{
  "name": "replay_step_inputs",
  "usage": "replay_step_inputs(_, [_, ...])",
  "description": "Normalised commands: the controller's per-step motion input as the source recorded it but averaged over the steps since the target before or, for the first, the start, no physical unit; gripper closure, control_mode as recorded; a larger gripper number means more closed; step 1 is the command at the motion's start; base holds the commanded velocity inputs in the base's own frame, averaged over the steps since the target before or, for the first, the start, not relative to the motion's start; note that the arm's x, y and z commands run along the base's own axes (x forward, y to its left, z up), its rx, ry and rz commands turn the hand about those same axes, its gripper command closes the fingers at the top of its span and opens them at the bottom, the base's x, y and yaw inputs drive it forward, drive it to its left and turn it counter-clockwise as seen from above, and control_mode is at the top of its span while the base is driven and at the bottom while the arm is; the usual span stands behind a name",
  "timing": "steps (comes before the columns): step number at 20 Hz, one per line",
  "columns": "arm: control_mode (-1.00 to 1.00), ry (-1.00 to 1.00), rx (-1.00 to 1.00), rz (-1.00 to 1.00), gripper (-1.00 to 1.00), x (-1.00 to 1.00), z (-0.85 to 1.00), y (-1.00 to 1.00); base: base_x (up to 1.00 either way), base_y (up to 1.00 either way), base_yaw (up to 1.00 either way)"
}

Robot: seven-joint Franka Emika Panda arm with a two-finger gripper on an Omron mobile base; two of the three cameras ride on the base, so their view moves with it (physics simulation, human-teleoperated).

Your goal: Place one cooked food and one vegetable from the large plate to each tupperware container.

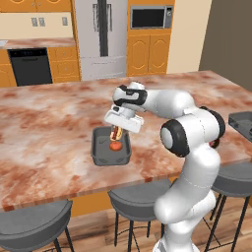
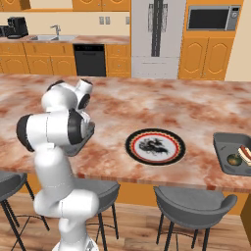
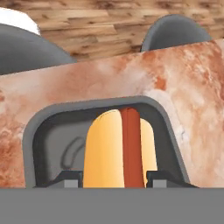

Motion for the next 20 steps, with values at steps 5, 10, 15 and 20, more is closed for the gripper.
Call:
replay_step_inputs(5, [-1.00,0.00,-0.01,0.11,1.00,0.52,-0.38,0.26,0.00,0.00,0.00])
replay_step_inputs(10, [-1.00,0.00,0.00,0.05,1.00,0.32,-0.38,0.16,0.00,0.00,0.00])
replay_step_inputs(15, [-1.00,0.00,0.00,0.00,1.00,0.32,-0.36,0.34,0.00,0.00,0.00])
replay_step_inputs(20, [-1.00,0.01,0.00,0.00,1.00,0.06,-0.36,0.22,0.00,0.00,0.00])
